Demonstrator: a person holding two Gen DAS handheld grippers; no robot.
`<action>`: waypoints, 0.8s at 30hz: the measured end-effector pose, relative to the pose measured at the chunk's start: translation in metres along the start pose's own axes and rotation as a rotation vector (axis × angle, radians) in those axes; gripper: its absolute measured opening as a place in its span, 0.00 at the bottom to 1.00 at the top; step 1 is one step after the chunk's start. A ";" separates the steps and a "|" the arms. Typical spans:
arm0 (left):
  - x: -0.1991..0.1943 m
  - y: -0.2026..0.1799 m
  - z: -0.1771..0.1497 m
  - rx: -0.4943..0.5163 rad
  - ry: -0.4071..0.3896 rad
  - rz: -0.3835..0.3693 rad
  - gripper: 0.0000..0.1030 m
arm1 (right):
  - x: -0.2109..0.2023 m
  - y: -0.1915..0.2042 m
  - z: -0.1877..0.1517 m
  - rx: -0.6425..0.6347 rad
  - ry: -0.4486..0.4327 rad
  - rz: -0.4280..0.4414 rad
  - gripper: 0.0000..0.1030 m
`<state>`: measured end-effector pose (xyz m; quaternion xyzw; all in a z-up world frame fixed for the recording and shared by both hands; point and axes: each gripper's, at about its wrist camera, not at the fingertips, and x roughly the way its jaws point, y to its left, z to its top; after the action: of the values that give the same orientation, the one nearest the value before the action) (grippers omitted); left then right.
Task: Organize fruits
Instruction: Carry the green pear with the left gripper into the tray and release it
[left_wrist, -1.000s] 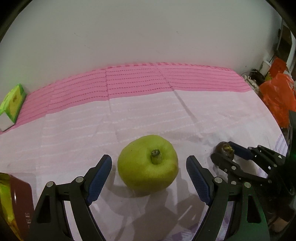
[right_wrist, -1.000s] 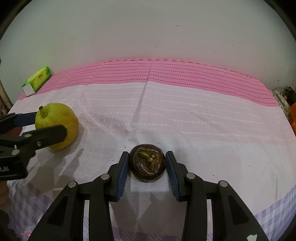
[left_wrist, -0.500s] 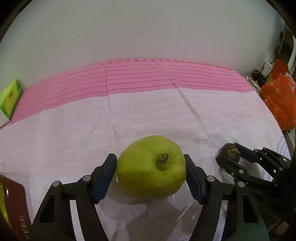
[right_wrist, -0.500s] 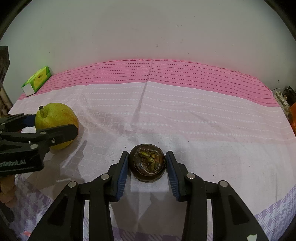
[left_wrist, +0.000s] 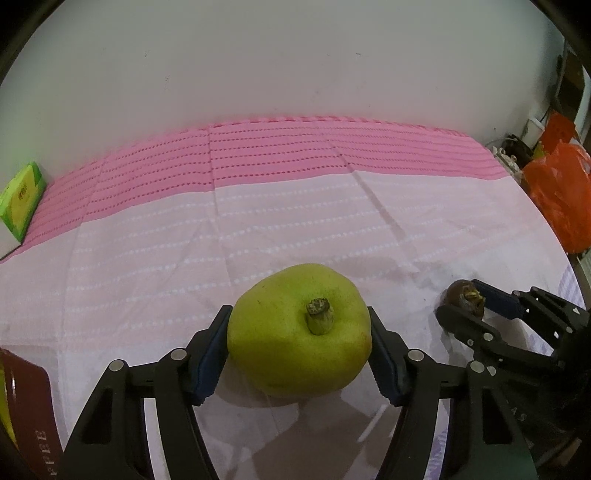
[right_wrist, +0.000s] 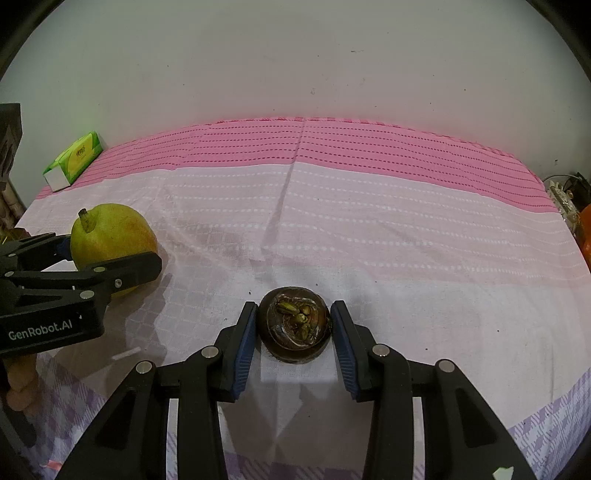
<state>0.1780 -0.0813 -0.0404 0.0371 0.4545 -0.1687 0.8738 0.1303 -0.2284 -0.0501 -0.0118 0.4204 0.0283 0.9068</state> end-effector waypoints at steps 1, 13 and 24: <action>0.000 0.000 0.000 0.000 -0.001 0.003 0.65 | 0.000 0.000 0.000 0.000 0.000 0.000 0.37; -0.014 0.011 -0.015 -0.046 0.020 0.022 0.65 | 0.000 0.001 0.001 0.000 0.000 -0.001 0.37; -0.029 0.011 -0.036 -0.045 0.028 0.085 0.65 | 0.001 0.001 0.001 0.000 -0.001 -0.002 0.37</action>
<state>0.1382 -0.0560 -0.0387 0.0390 0.4685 -0.1207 0.8743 0.1311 -0.2274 -0.0501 -0.0121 0.4200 0.0276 0.9070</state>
